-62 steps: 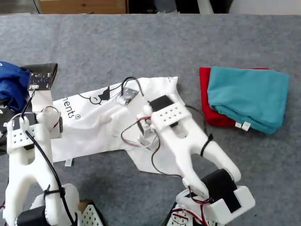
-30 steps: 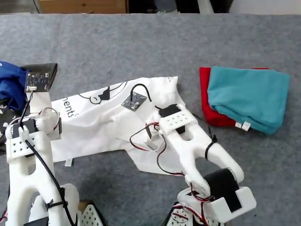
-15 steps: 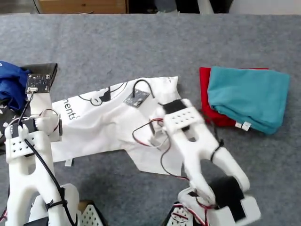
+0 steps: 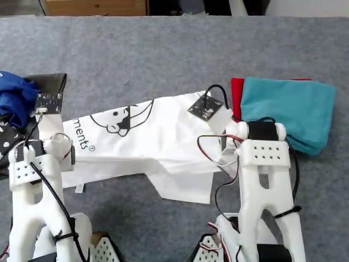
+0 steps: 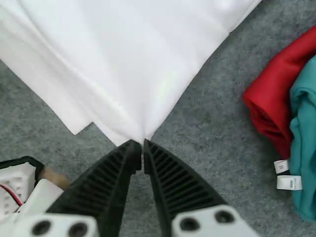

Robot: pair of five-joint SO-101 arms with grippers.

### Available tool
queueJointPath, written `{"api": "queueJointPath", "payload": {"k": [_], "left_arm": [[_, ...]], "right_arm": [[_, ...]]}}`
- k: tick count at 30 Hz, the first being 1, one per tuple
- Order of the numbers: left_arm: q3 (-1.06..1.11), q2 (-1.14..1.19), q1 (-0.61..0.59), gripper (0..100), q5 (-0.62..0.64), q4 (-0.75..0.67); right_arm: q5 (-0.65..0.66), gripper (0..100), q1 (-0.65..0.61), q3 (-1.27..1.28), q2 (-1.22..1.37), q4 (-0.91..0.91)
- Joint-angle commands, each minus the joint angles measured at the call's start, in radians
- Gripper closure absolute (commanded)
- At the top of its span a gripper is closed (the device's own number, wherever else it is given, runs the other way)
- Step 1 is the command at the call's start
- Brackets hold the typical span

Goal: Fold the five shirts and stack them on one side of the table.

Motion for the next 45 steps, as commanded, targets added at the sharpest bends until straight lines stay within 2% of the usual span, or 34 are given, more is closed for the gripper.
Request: {"api": "queueJointPath", "payload": {"k": [1,4,11,15,21,28,32,45], "left_arm": [[0.048,-0.023,0.002,97,-0.044,-0.049],[0.096,-0.023,-0.012,97,-0.084,-0.083],[0.108,-0.012,-0.133,97,-0.087,-0.209],[0.136,-0.014,-0.12,97,-0.091,-0.218],[0.166,-0.023,-0.076,97,-0.092,-0.216],[0.165,-0.023,-0.068,97,-0.091,-0.216],[0.165,-0.023,-0.068,97,-0.087,-0.216],[0.165,-0.023,-0.067,97,-0.084,-0.219]], "right_arm": [[0.035,98.5,0.018,0.012,-0.038,0.011],[0.035,98.5,0.015,0.07,-0.038,0.003],[0.035,98.5,-0.025,0.163,-0.087,-0.008],[0.029,98.5,-0.078,0.202,-0.137,-0.009],[0.029,97.5,-0.087,0.26,-0.154,-0.066],[-0.071,83.7,-0.229,0.321,-0.16,-0.083],[-0.072,83.5,-0.299,0.377,-0.154,-0.158],[-0.04,83.4,-0.324,0.535,-0.153,-0.373]]}}
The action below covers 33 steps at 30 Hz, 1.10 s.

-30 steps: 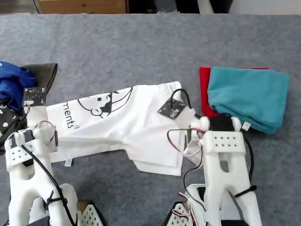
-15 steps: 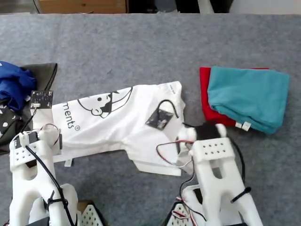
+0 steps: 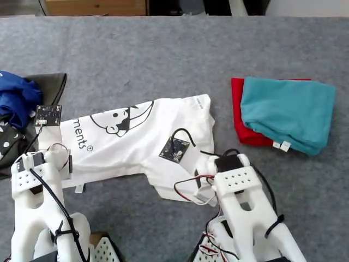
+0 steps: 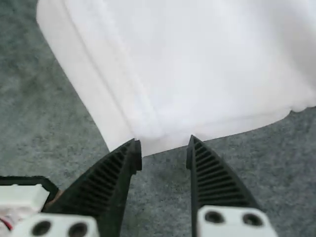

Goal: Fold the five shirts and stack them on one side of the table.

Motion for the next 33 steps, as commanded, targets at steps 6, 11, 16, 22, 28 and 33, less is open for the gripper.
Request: {"api": "queueJointPath", "payload": {"k": [6,11,16,22,28,33], "left_arm": [[-0.007,-0.023,0.01,97,0.0,-0.012],[-0.007,-0.023,0.01,97,0.0,-0.011],[-0.007,-0.023,0.007,97,0.0,-0.011],[-0.007,-0.023,0.002,97,0.0,-0.009],[-0.018,-0.023,0.002,97,-0.002,-0.008],[-0.045,-0.023,0.001,97,-0.006,0.018]], "right_arm": [[-0.008,83.5,-0.123,0.056,-0.015,-0.118],[-0.012,84.5,-0.123,0.059,-0.015,-0.12],[-0.008,96.3,-0.091,0.054,-0.015,-0.124],[0.025,98.5,-0.006,0.047,-0.016,-0.129],[0.052,98.5,0.051,-0.018,-0.021,-0.038],[0.133,98.5,0.114,-0.091,-0.021,0.058]]}}
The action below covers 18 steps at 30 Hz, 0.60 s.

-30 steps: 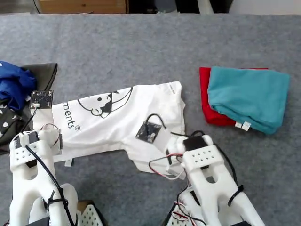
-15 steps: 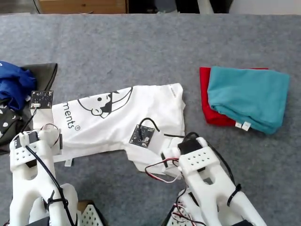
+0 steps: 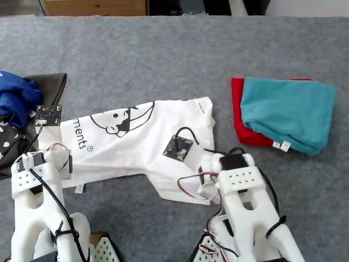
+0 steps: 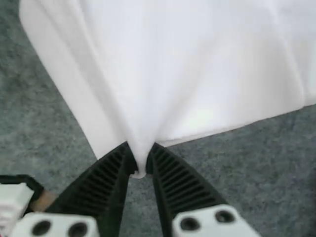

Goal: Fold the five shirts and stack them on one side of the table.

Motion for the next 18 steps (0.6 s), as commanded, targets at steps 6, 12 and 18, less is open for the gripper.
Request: {"api": "queueJointPath", "payload": {"k": [6,12,18], "left_arm": [[-0.012,-0.023,0.004,97,-0.008,0.006],[-0.007,-0.014,0.004,97,-0.008,0.006],[-0.005,-0.012,0.005,97,-0.028,0.006]], "right_arm": [[0.12,98.5,0.072,-0.077,-0.022,0.126],[0.192,98.5,0.08,-0.074,-0.022,0.178],[0.203,98.5,0.091,-0.068,-0.016,0.181]]}}
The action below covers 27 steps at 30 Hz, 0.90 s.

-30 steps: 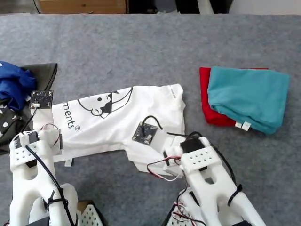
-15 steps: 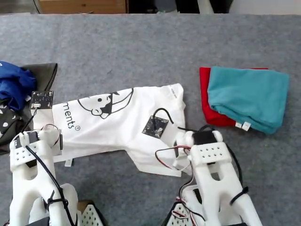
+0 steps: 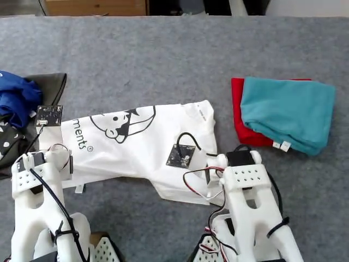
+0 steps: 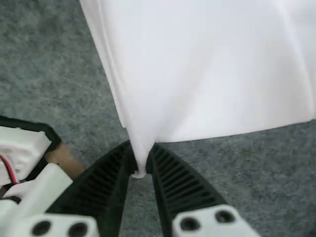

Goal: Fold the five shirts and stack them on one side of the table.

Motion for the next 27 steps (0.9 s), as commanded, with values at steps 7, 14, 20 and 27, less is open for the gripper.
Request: {"api": "queueJointPath", "payload": {"k": [7,14,20,27], "left_arm": [[0.019,-0.02,-0.002,97,-0.173,0.025],[-0.099,-0.017,-0.008,88,-0.275,0.215],[-0.208,-0.012,-0.156,77,-0.265,0.245],[-0.427,-0.023,-0.297,78,-0.562,0.509]], "right_arm": [[0.038,96.9,0.031,-0.004,-0.021,0.008],[0.037,76.6,0.029,-0.025,-0.021,0.014],[0.037,74.0,0.029,-0.137,-0.021,0.069],[0.037,97.9,0.032,-0.357,-0.015,0.18]]}}
